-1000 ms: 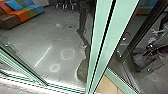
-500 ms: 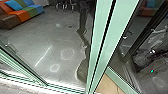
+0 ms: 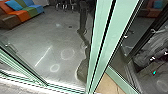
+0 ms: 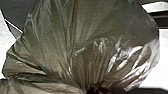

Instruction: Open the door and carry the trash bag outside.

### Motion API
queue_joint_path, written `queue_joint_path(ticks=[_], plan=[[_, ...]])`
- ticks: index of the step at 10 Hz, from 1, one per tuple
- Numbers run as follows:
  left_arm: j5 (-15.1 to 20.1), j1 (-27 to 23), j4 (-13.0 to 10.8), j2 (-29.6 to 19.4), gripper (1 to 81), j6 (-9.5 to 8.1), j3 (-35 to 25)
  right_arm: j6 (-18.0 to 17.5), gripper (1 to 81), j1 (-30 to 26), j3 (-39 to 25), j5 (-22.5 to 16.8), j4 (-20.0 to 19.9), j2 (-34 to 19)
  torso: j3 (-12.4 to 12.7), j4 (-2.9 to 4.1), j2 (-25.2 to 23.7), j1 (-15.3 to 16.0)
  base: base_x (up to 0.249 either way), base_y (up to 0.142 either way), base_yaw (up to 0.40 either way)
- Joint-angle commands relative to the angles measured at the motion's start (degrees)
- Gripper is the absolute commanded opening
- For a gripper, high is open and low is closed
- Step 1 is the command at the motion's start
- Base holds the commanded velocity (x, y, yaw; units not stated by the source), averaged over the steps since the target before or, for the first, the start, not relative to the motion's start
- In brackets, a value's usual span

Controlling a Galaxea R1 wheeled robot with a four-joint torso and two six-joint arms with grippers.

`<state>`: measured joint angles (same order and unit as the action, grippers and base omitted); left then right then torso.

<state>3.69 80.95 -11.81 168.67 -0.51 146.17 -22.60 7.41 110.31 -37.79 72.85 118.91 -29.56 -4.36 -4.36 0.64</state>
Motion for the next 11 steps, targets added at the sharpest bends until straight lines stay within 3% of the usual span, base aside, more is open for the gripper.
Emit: queue_joint_path(ticks=[1,11], plan=[[4.57,0.31,0.56,0.36,1.0,-0.19,-0.44,-2.36,81.1,-6.3,9.88,-2.59,10.37,-3.65,0.0,0.0,0.0,0.0,0.0,0.0,0.0],[4.66,0.4,0.39,0.53,1.0,-0.19,-0.53,-4.56,81.1,-4.63,32.5,15.03,9.77,-3.21,0.0,0.0,0.0,0.0,0.0,0.0,0.0]])
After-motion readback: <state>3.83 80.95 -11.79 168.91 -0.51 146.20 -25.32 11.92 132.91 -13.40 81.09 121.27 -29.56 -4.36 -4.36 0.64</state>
